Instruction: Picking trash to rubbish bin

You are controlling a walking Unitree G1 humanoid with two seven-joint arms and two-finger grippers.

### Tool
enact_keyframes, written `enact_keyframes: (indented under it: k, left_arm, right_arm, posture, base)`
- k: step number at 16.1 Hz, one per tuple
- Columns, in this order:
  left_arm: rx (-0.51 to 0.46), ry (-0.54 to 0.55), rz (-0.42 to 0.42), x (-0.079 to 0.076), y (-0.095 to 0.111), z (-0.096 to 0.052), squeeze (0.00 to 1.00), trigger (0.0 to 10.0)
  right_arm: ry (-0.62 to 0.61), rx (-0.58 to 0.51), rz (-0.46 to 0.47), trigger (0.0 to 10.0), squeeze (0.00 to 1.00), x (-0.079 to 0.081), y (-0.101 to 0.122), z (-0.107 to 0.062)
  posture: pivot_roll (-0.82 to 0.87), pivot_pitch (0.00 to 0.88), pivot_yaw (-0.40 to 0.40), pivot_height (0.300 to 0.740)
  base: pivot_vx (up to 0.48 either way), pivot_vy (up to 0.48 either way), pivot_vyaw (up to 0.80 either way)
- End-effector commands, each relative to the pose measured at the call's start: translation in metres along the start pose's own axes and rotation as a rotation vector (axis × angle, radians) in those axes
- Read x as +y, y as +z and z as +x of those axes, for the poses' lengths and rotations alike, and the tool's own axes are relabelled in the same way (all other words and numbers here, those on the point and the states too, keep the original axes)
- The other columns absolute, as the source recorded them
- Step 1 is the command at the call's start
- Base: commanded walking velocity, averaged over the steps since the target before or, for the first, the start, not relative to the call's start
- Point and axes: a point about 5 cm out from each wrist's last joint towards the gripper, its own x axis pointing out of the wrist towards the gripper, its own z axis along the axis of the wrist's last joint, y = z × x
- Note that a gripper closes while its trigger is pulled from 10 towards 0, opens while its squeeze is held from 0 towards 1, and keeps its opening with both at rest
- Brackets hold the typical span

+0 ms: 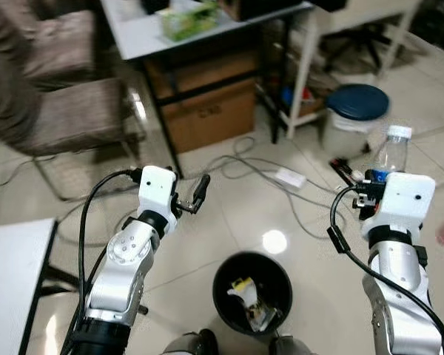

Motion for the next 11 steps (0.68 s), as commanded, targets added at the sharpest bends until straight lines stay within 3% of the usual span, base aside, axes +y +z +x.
enact_keyframes:
  k: [1, 4, 11]
  left_arm:
    - [0.021, 0.0, 0.007, 0.003, -0.004, -0.002, 0.0, 10.0]
    - [0.038, -0.005, 0.007, 0.002, -0.008, -0.003, 0.0, 10.0]
    - [0.085, -0.016, 0.033, 0.005, -0.021, -0.003, 0.0, 10.0]
  right_arm:
    - [0.002, 0.035, 0.0, 10.0, 0.0, 0.001, -0.006, -0.002]
    - [0.007, 0.049, 0.002, 10.0, 0.0, 0.001, -0.01, -0.003]
    - [0.007, 0.129, 0.034, 10.0, 0.0, 0.004, -0.03, -0.002]
  posture:
    - [-0.11, 0.164, 0.122, 0.74]
    - [-0.11, 0.17, 0.121, 0.74]
    - [-0.1, 0.184, 0.13, 0.74]
  base:
    - [0.0, 0.0, -0.8]
    - [0.0, 0.0, -0.8]
    - [0.0, 0.0, 0.0]
